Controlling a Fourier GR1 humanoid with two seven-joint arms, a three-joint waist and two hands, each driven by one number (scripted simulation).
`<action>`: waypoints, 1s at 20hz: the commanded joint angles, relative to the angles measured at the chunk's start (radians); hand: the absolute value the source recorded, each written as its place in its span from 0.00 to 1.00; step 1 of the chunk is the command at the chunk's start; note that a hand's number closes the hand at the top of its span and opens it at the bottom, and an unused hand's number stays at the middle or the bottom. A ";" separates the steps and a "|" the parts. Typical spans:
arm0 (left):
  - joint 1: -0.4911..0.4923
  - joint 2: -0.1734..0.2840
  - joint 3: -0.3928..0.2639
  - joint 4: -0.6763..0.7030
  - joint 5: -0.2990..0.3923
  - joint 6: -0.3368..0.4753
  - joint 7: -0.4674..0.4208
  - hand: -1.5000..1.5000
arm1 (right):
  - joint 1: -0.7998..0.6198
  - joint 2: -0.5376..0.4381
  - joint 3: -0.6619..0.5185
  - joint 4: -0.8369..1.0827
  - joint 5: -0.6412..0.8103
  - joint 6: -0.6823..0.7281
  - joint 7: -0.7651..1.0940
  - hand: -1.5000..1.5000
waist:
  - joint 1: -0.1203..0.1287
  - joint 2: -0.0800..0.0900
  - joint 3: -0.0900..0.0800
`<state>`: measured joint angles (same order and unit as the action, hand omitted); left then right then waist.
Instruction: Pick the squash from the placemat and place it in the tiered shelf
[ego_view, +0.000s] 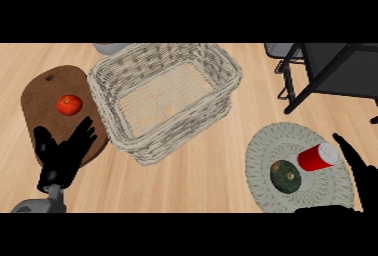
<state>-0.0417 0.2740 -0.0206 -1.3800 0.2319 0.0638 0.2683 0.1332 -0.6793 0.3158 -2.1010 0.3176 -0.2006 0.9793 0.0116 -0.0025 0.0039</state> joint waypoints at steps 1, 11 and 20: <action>-0.028 -0.040 -0.011 0.084 -0.032 0.016 -0.012 0.50 | -0.052 0.055 0.057 0.046 0.065 0.052 0.104 0.00 | -0.011 0.004 -0.005; -0.033 -0.043 0.022 0.009 -0.032 0.020 0.059 0.50 | -0.044 0.201 0.088 0.129 0.255 0.057 0.119 0.00 | -0.013 0.002 -0.004; 0.010 -0.032 0.053 0.064 -0.057 -0.032 -0.028 0.50 | -0.066 0.317 0.080 0.311 0.372 0.032 0.039 0.00 | -0.010 0.003 -0.004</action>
<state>-0.0486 0.2383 0.0229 -1.3713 0.1905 0.0467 0.2636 0.0752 -0.4093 0.3971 -1.9018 0.6509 -0.1477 1.0249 0.0012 -0.0076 -0.0001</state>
